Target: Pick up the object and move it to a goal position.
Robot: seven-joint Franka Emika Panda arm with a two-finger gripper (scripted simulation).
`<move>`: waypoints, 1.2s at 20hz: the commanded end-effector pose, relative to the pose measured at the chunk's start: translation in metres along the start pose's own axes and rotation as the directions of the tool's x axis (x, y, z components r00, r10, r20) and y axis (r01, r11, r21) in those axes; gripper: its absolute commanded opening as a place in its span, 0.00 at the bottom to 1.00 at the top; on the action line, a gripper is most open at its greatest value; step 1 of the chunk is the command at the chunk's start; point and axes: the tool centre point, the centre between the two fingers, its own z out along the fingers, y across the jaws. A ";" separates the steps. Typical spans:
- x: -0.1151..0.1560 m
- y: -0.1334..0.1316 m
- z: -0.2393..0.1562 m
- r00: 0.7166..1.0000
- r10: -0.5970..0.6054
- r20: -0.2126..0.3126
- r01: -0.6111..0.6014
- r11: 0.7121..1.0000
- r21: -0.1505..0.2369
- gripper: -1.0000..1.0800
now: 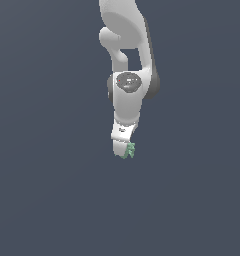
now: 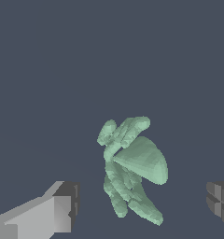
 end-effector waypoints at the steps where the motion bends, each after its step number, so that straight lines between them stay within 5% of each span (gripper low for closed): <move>1: 0.000 0.000 0.002 0.999 -0.046 -0.001 0.046 0.999 0.000 0.96; 15: 0.000 -0.001 0.006 0.992 -0.125 -0.003 0.125 0.992 0.001 0.96; 24: 0.000 -0.003 0.044 0.992 -0.129 -0.004 0.129 0.992 0.001 0.96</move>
